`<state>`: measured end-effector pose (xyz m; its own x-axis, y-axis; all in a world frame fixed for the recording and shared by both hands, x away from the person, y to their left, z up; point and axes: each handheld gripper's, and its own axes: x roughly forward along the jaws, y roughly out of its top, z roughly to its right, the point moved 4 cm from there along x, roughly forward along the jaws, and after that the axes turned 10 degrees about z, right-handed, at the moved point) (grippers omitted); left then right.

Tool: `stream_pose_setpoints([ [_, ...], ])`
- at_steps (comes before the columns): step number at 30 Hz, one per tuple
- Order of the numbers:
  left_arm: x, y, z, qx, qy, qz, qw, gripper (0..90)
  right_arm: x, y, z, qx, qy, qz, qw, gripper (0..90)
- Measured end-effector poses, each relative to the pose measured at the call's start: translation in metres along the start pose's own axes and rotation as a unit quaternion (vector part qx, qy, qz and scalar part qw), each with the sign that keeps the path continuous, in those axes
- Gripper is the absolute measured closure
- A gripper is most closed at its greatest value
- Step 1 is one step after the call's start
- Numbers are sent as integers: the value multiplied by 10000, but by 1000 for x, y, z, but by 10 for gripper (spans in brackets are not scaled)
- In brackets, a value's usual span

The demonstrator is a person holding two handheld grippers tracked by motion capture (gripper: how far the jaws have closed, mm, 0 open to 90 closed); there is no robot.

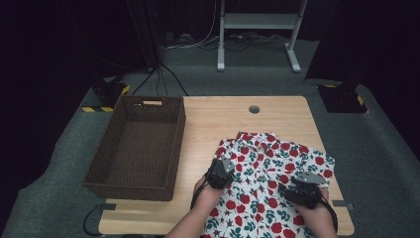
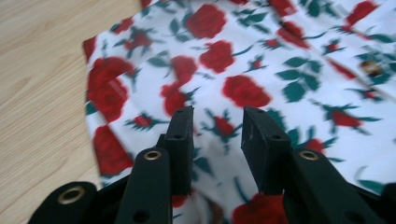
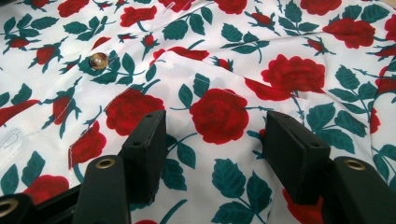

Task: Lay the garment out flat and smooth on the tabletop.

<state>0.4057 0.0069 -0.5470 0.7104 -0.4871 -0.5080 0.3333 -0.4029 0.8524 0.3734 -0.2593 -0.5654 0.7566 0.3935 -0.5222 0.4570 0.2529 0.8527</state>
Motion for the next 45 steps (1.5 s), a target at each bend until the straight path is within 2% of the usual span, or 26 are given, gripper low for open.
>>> stream_pose_setpoints([
  [2,-4,6,0,21,3,117,9999,637,0,0,0,-1,0,3,10000,402],
  [5,-14,14,-8,53,118,279,9995,637,0,0,0,-7,1,7,10000,401],
  [8,-22,18,-27,-142,329,353,9987,637,0,0,0,-4,-1,4,10000,402],
  [12,-26,10,-48,-364,561,245,9975,637,0,0,0,-6,-2,11,10000,402],
  [20,-24,-15,-55,-446,631,-62,9970,636,0,0,0,-7,-3,20,10000,402],
  [26,-24,-26,-50,-462,534,-137,9974,636,0,0,0,-5,-3,25,10000,401],
  [31,-20,-32,-36,-419,377,-175,9983,635,0,0,0,-4,-6,23,10000,402],
  [35,-17,-31,-24,-256,327,-136,9990,634,0,0,0,-3,-7,22,10000,402],
  [40,-15,-27,-14,45,294,-115,9995,625,0,0,0,0,-4,16,10000,402],
  [45,-14,-24,-9,125,242,-65,9996,621,0,0,0,-1,-4,15,10000,401],
])
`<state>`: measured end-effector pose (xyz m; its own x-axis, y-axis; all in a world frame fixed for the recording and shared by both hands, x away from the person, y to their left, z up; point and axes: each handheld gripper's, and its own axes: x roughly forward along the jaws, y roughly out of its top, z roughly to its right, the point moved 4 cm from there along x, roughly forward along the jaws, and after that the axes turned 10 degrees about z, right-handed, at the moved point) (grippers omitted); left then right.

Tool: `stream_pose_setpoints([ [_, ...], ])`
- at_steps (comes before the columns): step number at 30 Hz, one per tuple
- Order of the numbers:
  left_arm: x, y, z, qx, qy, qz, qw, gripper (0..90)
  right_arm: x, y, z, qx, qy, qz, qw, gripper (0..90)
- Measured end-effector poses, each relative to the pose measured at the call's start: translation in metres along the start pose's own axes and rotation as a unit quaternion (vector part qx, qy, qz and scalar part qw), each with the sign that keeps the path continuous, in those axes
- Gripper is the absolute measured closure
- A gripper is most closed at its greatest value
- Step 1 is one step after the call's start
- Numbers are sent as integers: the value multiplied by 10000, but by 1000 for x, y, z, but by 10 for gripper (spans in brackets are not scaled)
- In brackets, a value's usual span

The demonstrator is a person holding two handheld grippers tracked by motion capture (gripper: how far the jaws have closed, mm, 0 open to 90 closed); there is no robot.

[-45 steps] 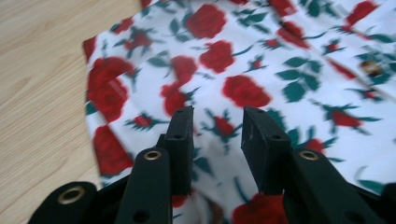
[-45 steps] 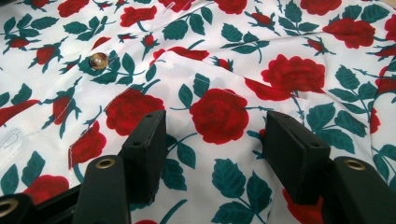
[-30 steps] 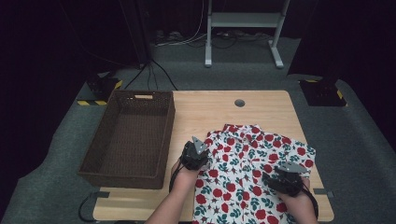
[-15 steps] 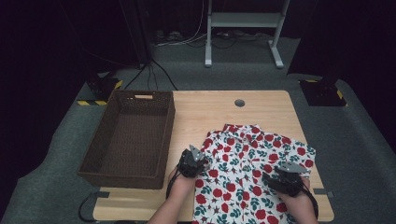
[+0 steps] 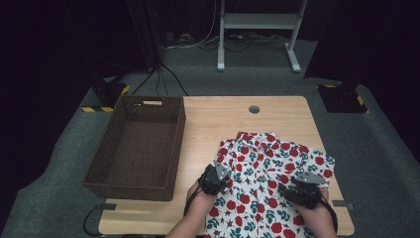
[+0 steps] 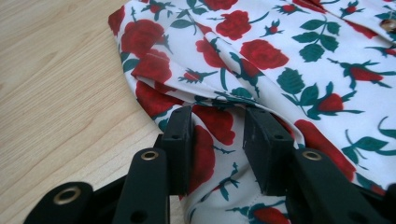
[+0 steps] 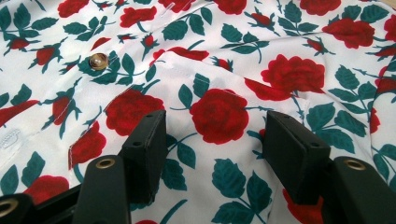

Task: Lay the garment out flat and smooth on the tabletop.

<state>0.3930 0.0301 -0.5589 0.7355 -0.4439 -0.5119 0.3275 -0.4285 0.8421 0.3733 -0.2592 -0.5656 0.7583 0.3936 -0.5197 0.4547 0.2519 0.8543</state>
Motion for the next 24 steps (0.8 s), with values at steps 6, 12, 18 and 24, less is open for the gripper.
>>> stream_pose_setpoints([
  [6,-1,10,6,46,-80,123,9999,618,0,0,0,0,-2,-2,10000,402],
  [12,2,20,13,128,-214,229,9994,612,0,0,0,0,-1,-3,10000,401],
  [18,1,37,-11,49,47,380,9993,610,0,0,0,-3,2,-2,10000,402],
  [24,11,36,-28,-204,141,239,9994,608,0,0,0,-7,8,-2,10000,402],
])
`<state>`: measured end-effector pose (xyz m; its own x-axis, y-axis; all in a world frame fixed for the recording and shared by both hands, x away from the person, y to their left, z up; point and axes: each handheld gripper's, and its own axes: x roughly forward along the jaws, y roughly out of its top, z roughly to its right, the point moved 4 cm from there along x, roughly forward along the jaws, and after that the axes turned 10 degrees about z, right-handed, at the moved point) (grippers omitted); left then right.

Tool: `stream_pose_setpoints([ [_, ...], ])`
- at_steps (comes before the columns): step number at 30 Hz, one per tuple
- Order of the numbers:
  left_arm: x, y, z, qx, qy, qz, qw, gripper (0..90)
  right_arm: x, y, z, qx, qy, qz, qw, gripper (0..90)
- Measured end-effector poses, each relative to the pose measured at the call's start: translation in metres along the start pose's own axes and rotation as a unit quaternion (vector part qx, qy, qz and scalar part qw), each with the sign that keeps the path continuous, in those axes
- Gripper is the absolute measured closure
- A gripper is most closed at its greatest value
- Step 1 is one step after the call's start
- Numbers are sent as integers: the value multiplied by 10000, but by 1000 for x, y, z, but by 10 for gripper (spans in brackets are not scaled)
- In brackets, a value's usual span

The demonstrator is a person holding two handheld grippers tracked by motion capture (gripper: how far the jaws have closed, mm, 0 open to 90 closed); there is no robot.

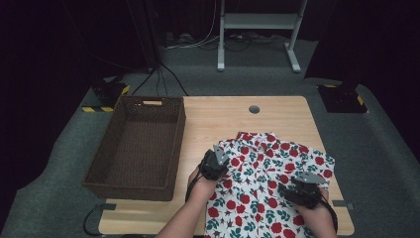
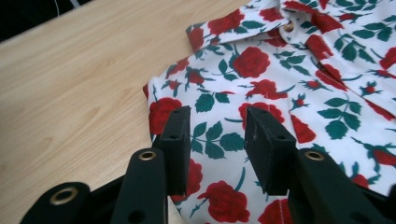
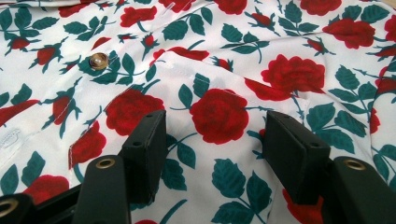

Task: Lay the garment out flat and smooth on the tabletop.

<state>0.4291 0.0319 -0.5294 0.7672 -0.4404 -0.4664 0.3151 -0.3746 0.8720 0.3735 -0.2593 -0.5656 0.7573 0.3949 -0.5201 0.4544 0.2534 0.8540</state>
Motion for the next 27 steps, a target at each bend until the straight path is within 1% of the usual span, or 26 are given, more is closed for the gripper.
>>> stream_pose_setpoints([
  [3,7,-10,4,-31,-59,-119,9999,587,0,0,0,1,-1,2,10000,402],
  [8,15,-26,14,-155,-212,-237,9994,558,0,0,0,-1,0,3,10000,402],
  [11,15,-29,16,-333,-194,-133,9992,555,0,0,0,-3,2,2,10000,402],
  [14,15,-30,16,-284,-184,-103,9994,555,0,0,0,1,-1,-9,10000,402],
  [18,15,-31,11,-206,-65,-107,9997,563,0,1,0,-1,-14,-69,10000,398],
  [20,14,-32,7,-297,-28,-108,9995,566,1,2,-1,5,-6,-95,10000,387],
  [21,14,-33,6,-304,-13,-106,9995,566,1,3,-1,-1,5,-107,9999,385],
  [23,14,-33,2,-244,56,-101,9996,568,0,3,-2,1,16,-114,9999,384],
  [25,14,-34,-1,-323,99,-113,9994,575,0,4,-3,-27,34,-119,9999,382],
  [27,13,-34,-3,-149,182,-118,9997,576,-2,4,-4,-25,43,-112,9999,382],
])
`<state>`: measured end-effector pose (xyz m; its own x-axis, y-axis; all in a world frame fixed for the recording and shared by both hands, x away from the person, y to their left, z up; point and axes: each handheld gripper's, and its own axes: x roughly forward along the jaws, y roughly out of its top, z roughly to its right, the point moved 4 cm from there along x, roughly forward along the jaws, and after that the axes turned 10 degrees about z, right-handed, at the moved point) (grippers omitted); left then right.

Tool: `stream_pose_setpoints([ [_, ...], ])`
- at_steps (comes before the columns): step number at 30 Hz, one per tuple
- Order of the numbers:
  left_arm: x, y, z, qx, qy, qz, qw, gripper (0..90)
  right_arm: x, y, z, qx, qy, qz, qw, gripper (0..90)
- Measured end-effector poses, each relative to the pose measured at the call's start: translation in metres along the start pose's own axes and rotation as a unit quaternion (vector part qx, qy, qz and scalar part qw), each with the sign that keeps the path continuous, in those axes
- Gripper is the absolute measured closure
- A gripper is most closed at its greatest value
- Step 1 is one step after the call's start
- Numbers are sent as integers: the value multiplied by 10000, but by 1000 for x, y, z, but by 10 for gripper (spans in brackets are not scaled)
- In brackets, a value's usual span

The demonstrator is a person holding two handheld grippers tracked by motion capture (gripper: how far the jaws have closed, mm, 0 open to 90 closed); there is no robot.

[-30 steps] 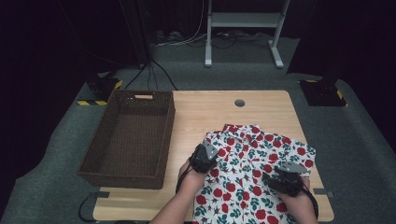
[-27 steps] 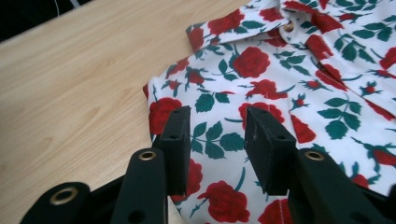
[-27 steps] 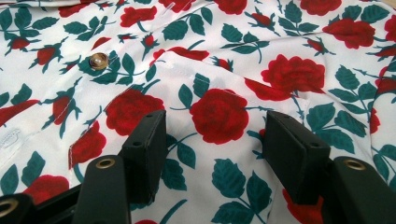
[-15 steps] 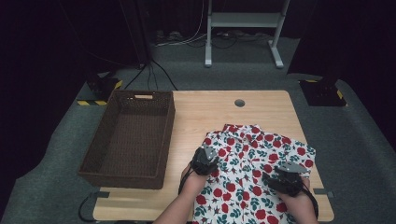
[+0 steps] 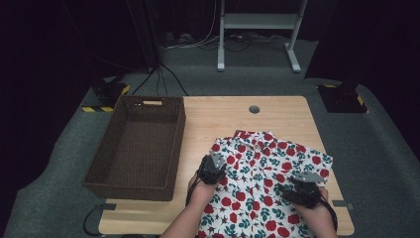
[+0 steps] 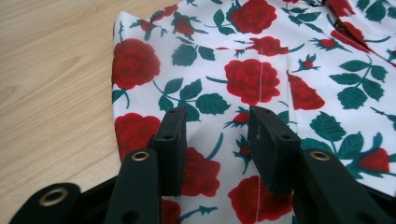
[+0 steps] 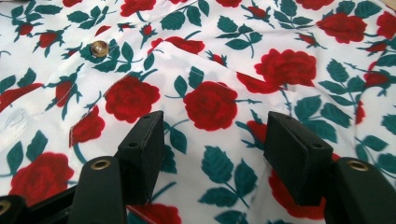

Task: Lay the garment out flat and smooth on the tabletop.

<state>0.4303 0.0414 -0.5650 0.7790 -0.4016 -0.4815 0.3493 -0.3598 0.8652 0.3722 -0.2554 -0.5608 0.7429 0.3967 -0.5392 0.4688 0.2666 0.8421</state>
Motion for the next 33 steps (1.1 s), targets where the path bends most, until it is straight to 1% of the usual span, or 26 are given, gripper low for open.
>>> stream_pose_setpoints([
  [2,-1,0,-4,27,56,-34,10000,584,-1,0,0,0,4,-3,10000,383],
  [4,-1,-1,-10,-19,115,-64,9999,583,-1,-1,1,-16,2,-23,10000,384],
  [6,-3,-3,-16,-17,200,-89,9998,583,-1,-2,2,-11,1,-58,10000,386],
  [9,-5,-5,-23,-78,238,-102,9996,578,-1,-3,4,11,5,-81,10000,392],
  [14,-5,-5,-26,-55,295,-141,9994,573,5,0,6,34,5,-50,10000,395],
  [17,-3,-4,-29,-51,375,-150,9992,572,9,3,6,58,-30,-67,10000,396],
  [19,-1,-4,-30,-103,414,-131,9990,572,11,4,6,38,-53,-71,10000,398],
  [22,-2,-4,-31,-150,424,-144,9989,570,18,9,8,-9,-15,-118,9999,397],
  [23,-2,-5,-31,-139,414,-150,9989,568,20,11,10,18,-26,-146,9999,397],
  [25,-4,-5,-33,-243,372,-172,9989,542,23,13,11,14,-30,-195,9998,397],
  [27,-6,-5,-34,-315,300,-140,9990,505,24,14,11,18,-36,-216,9998,397],
  [29,-12,-3,-31,-417,152,-20,9990,479,24,15,10,47,-54,-237,9997,397],
  [30,-17,-1,-29,-436,62,88,9990,462,24,15,10,33,-58,-245,9997,397],
  [31,-23,0,-26,-414,-27,166,9990,450,24,15,10,51,-69,-253,9996,398],
  [33,-33,2,-20,-343,-239,238,9988,416,24,15,10,60,-77,-240,9997,396],
])
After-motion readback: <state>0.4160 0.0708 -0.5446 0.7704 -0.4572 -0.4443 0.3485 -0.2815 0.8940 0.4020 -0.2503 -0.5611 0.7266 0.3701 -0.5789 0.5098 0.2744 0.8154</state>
